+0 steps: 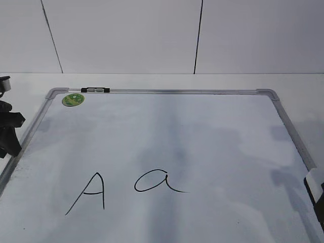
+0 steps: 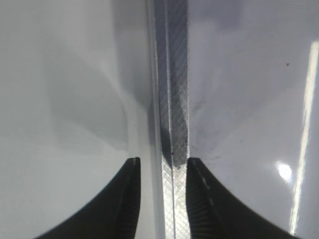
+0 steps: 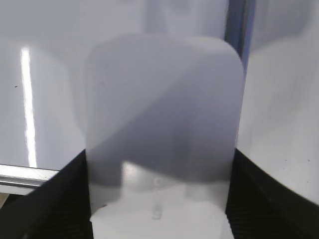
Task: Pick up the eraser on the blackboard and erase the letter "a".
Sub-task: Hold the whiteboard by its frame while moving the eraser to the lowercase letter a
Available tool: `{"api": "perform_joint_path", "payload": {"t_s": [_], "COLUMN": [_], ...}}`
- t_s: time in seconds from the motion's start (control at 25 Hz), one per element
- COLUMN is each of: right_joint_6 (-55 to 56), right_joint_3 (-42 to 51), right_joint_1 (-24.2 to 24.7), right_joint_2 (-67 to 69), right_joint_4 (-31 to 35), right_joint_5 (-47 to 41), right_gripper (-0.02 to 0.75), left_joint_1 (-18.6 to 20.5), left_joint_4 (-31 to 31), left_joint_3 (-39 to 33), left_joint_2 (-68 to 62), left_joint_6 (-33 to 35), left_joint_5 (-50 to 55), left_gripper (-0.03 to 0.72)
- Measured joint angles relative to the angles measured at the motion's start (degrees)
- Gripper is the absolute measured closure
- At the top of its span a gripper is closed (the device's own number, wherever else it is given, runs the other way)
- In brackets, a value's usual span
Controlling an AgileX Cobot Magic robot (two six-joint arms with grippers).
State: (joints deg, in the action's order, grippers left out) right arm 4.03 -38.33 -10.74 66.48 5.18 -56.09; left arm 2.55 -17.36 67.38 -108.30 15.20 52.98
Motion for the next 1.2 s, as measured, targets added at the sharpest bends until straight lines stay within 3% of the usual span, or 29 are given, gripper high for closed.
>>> {"api": "perform_joint_path", "payload": {"t_s": [0.8,1.04,1.2], "right_joint_6": [0.0,0.0,0.0], "right_joint_3": [0.0,0.0,0.0], "right_joint_1": [0.0,0.0,0.0], "right_joint_2": [0.0,0.0,0.0], "right_joint_4": [0.0,0.0,0.8], "right_joint_5": [0.3,0.8,1.8], "right_gripper": [0.167,0.167,0.167], "left_joint_1": [0.0,0.1,0.1], "left_joint_4": [-1.2,-1.7,-1.7], "left_joint_3": [0.0,0.1,0.1], "left_joint_2": [-2.1,-2.1,-2.1], "left_joint_6": [0.3,0.3,0.1], "left_joint_5": [0.0,0.1,0.1], "left_gripper": [0.46,0.646,0.663]}}
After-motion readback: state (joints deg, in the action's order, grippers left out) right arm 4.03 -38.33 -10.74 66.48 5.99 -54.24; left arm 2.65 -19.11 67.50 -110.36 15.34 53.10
